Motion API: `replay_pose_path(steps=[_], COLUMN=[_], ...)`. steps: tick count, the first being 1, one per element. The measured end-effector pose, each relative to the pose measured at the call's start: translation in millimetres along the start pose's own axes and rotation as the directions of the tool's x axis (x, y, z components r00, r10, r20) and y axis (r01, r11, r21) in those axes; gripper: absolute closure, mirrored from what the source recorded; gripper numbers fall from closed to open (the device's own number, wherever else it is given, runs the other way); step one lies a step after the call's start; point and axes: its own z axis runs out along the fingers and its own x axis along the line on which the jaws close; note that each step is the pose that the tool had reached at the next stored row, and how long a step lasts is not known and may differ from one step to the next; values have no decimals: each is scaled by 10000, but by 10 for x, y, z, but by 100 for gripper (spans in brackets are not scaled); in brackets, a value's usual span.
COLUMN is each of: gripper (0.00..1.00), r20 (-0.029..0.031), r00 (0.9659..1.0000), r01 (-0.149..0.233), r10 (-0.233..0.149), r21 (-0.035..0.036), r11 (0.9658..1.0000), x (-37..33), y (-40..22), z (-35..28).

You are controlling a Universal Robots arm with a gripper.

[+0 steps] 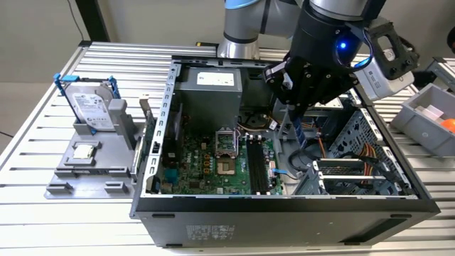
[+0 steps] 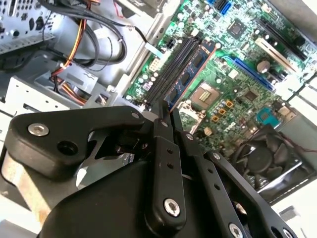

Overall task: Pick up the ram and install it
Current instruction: 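Insert the ram into the slot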

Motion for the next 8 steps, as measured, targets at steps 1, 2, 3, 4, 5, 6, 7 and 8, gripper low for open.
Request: replay_pose_path(steps=[1, 2, 3, 4, 5, 6, 7, 8], gripper=[100, 100, 100, 100, 100, 100, 100, 100], r20=[7, 13, 18, 21, 25, 30, 32, 32], r00=[9999, 9997, 9995, 9993, 9990, 9985, 9982, 9982], r01=[-126, -234, -330, -382, -453, -544, -598, -604], r10=[126, 234, 330, 382, 453, 544, 598, 604], r21=[4, 11, 16, 18, 21, 26, 28, 31], r11=[9999, 9997, 9995, 9993, 9990, 9985, 9982, 9982], x=[5, 6, 5, 5, 7, 8, 8, 8], y=[-1, -1, -1, -1, -2, -1, -1, -1], z=[15, 22, 26, 32, 42, 52, 56, 56])
